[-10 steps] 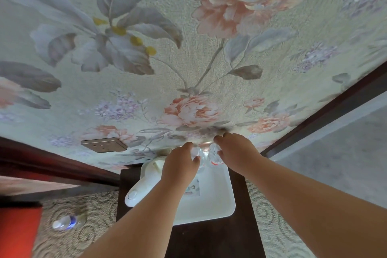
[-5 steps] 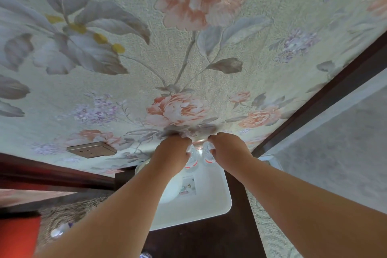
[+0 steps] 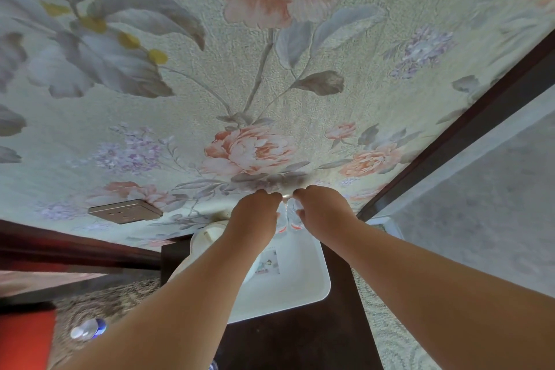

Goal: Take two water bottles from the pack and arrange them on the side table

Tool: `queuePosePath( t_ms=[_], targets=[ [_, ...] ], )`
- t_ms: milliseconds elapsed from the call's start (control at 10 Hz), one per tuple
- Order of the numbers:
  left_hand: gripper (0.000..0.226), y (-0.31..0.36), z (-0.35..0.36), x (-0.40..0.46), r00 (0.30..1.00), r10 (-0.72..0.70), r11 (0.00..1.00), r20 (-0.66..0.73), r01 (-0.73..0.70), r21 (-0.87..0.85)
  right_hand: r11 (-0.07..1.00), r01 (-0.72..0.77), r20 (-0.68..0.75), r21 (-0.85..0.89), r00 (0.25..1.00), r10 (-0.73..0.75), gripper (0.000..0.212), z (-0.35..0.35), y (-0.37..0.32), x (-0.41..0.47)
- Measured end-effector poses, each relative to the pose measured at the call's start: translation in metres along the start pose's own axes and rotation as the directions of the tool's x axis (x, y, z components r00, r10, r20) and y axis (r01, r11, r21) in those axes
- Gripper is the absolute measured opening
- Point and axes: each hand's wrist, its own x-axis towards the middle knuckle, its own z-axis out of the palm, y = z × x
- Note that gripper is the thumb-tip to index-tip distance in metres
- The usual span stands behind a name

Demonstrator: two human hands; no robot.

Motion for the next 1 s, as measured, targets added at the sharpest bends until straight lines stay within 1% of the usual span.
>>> queuePosePath(
  t_ms=[100,200,300,400,500,600,700,800,900,1000],
  targets=[
    [0.035,0.007,0.006,0.0,0.999,-0.026,1.0,-0.023,0.026,-0.005,1.0,-0.023,-0.007,0.011,1.0,0.023,0.026,-0.002,0.001,0.001],
    [0.032,0.003,0.007,0.002,0.997,-0.065,0.996,-0.048,0.062,-0.058,1.0,0.003,0.024,-0.028,1.0,-0.002,0.025,-0.005,-0.001,0.003],
    [0.027,0.0,0.003,0.01,0.997,-0.061,0.995,-0.055,0.057,-0.077,0.993,0.033,0.038,-0.11,0.999,-0.028,0.025,-0.013,-0.002,0.013],
    [0.026,0.001,0.006,0.011,0.998,-0.04,0.998,-0.058,0.037,-0.047,0.983,0.075,0.056,-0.167,0.996,-0.066,0.029,-0.018,0.002,0.018],
    [0.03,0.004,0.011,0.005,0.997,-0.032,0.999,-0.066,0.031,-0.017,0.974,0.125,0.067,-0.191,0.991,-0.114,0.026,-0.009,0.005,0.012],
    [0.037,0.005,0.01,0.001,0.998,-0.05,0.998,-0.041,0.051,0.032,0.972,0.148,0.041,-0.183,0.989,-0.143,0.024,-0.004,0.002,0.008],
    [0.05,0.008,0.006,-0.006,0.998,-0.063,0.992,-0.001,0.063,0.107,0.966,0.149,0.054,-0.212,0.989,-0.14,0.029,-0.001,-0.004,0.007],
    [0.055,0.01,0.007,-0.01,0.998,-0.056,0.989,0.01,0.054,0.137,0.928,0.215,0.057,-0.305,0.977,-0.207,0.029,0.001,-0.004,0.006],
    [0.07,0.007,-0.004,-0.008,1.0,-0.024,0.979,-0.016,0.027,0.2,0.899,0.229,0.029,-0.372,0.971,-0.235,0.047,-0.009,-0.003,0.004],
    [0.076,-0.003,-0.031,-0.021,0.999,-0.04,0.979,-0.003,0.04,0.202,0.921,0.219,0.066,-0.322,0.976,-0.209,0.065,-0.03,0.003,-0.009]
  ],
)
